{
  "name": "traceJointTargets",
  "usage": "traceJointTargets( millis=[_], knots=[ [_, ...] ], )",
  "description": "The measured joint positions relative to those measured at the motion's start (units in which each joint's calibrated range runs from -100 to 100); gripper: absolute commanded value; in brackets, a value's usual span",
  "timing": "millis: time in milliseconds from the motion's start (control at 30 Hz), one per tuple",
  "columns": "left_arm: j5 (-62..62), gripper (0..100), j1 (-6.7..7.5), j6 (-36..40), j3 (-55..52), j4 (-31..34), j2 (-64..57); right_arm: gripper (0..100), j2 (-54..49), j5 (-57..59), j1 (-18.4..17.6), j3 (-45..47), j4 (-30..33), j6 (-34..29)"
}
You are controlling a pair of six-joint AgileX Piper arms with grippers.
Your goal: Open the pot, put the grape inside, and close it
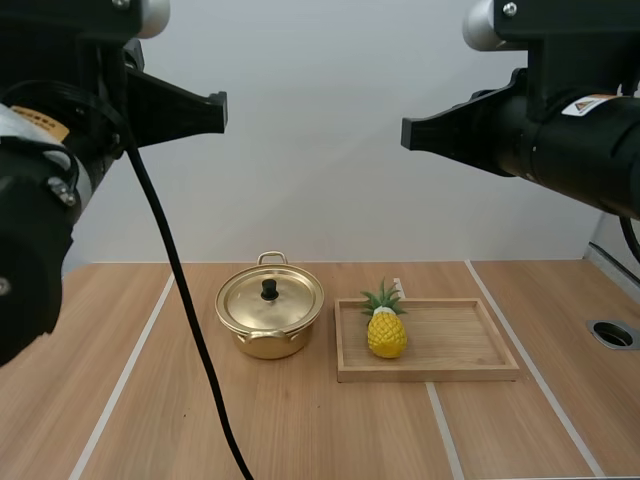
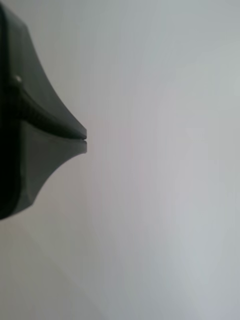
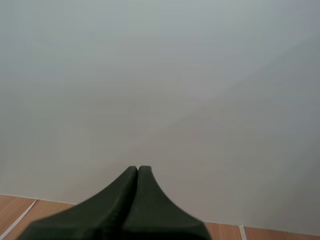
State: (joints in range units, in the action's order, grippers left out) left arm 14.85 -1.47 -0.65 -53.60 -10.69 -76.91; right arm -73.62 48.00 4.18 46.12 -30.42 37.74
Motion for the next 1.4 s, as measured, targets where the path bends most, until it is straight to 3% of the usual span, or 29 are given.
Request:
traceJointTargets(
  millis=[600, 800, 1067, 1200, 1400],
  knots=[
    [5.88, 0, 0.0, -0.26, -4.79, -3.31, -14.45, 0, -20.5, 12.25, 0.0, 3.74, 0.87, 0.2],
    [9.22, 0, 0.99, -1.55, -5.89, -3.65, -14.74, 0, -25.29, 15.41, 0.0, 3.74, 0.24, 0.2],
    [6.4, 0, 1.29, -2.31, -16.97, -3.65, -21.88, 0, -25.92, 24.14, -0.55, 3.74, 0.3, -3.03],
    [6.59, 0, 1.29, -1.82, -19.7, -3.65, -22.7, 0, -25.92, 25.61, -2.03, 4.05, 3.45, -3.7],
    [4.61, 0, 1.29, 0.08, -21.66, -3.77, -22.84, 0, -26.04, 15.86, -3.54, 11.68, 11.81, -4.08]
  ],
)
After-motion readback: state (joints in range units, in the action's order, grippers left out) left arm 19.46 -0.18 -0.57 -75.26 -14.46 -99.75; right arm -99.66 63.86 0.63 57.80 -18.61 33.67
